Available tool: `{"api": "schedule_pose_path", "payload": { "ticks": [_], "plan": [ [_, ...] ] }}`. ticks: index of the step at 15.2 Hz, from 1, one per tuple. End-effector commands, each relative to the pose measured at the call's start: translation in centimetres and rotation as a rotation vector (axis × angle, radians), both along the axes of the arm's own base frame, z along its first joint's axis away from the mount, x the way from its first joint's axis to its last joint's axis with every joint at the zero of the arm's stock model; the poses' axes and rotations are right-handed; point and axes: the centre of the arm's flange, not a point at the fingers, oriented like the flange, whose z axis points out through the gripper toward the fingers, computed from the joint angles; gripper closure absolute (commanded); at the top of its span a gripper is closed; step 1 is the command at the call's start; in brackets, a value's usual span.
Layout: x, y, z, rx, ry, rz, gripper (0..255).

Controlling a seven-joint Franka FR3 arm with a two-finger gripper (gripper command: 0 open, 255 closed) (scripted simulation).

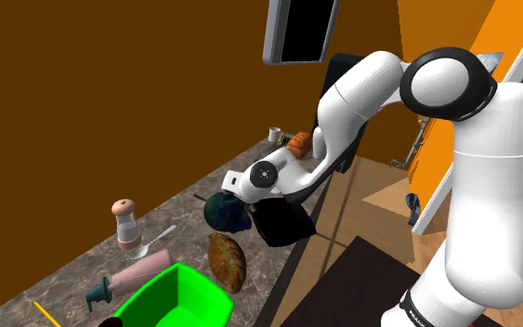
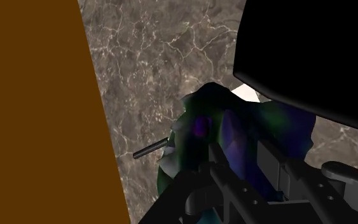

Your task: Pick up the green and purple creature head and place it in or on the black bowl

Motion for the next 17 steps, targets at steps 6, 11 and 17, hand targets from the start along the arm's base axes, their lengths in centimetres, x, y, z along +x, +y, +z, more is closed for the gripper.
{"api": "schedule_pose_path", "payload": {
  "ticks": [6, 11, 17],
  "plan": [
    [0.1, 0.0, 4.0, 0.0, -0.003, 0.0, 255],
    [0.1, 0.0, 6.6, 0.0, -0.003, 0.0, 255],
    [0.1, 0.0, 9.8, 0.0, -0.003, 0.0, 255]
  ]
}}
